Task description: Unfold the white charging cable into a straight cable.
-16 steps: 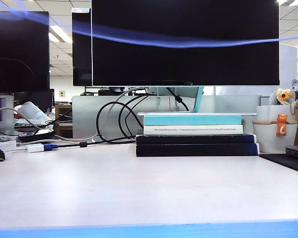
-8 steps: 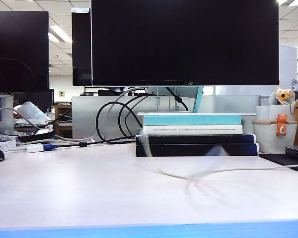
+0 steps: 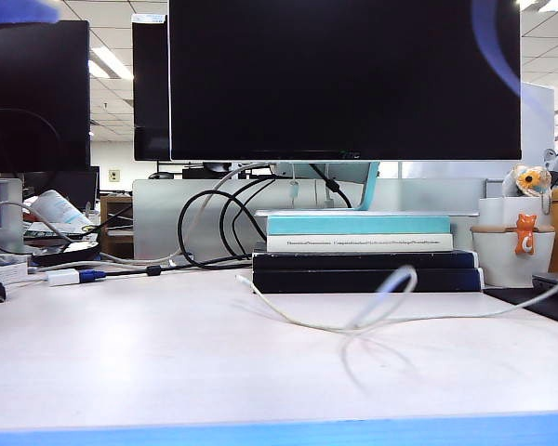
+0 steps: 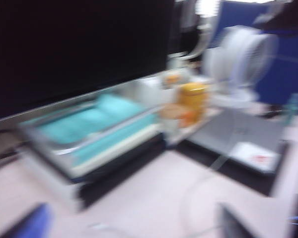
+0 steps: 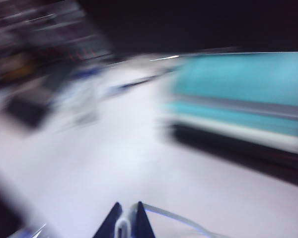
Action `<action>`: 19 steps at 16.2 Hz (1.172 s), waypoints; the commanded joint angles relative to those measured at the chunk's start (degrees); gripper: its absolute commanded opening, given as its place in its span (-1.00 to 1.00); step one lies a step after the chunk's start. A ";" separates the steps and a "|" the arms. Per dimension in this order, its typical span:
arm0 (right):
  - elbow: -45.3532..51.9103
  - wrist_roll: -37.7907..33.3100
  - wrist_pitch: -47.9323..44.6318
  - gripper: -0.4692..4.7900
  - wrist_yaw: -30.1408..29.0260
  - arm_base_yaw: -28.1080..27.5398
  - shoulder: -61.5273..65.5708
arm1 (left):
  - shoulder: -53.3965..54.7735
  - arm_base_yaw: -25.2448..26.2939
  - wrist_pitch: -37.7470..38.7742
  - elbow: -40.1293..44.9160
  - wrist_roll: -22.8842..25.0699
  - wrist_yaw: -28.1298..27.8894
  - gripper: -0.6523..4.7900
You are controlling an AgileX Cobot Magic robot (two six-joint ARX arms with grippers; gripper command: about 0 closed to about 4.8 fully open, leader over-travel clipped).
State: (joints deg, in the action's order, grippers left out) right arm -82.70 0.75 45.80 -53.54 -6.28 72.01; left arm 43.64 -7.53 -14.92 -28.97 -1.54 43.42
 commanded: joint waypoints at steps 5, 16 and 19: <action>-0.24 -10.14 -13.97 -0.85 1.86 32.46 1.07 | -0.02 -9.92 -12.79 -0.15 -10.10 -0.09 1.00; -0.33 -17.38 -25.09 -0.85 4.39 52.76 7.80 | 6.71 -20.20 -15.50 -0.15 -10.56 -27.67 0.54; -0.33 -17.38 -24.79 -0.85 4.35 52.76 6.16 | 6.71 -20.20 -15.39 -0.15 -7.23 -44.70 0.19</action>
State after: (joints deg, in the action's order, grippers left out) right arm -82.70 -16.47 21.69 -48.25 46.28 78.96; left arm 50.41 -27.73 -29.76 -29.02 -10.02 4.45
